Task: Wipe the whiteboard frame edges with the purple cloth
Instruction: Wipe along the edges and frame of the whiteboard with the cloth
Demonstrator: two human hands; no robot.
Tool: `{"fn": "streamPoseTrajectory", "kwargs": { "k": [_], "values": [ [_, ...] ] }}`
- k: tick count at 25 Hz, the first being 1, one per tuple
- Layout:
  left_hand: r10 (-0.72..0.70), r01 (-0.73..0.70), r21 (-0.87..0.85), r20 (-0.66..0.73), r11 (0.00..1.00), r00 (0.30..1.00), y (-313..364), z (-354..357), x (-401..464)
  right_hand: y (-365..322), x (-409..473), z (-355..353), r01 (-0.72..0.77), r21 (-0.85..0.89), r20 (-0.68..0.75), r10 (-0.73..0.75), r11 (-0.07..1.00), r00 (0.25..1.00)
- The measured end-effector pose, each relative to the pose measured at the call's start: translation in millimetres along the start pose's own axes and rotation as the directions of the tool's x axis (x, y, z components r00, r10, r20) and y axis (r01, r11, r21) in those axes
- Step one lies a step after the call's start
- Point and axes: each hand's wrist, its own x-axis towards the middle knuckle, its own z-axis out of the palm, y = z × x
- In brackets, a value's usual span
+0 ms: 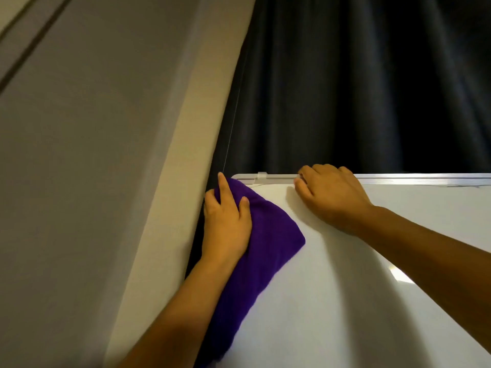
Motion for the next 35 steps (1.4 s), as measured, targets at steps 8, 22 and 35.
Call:
{"fn": "streamPoseTrajectory", "kwargs": {
  "k": [8,22,35],
  "values": [
    [0.26,-0.272,0.243,0.081,0.931,0.962,24,-4,50,9,-10,-22,0.1,0.053,0.009,-0.101,0.994,0.995],
    [0.574,-0.692,0.273,0.404,0.668,0.713,37,15,41,81,-31,-31,0.043,-0.083,-0.036,-0.046,0.996,0.998],
    [0.701,-0.803,0.143,0.416,0.579,0.579,130,87,11,156,-74,-45,0.061,-0.108,-0.062,-0.069,0.992,0.996]
  ]
}}
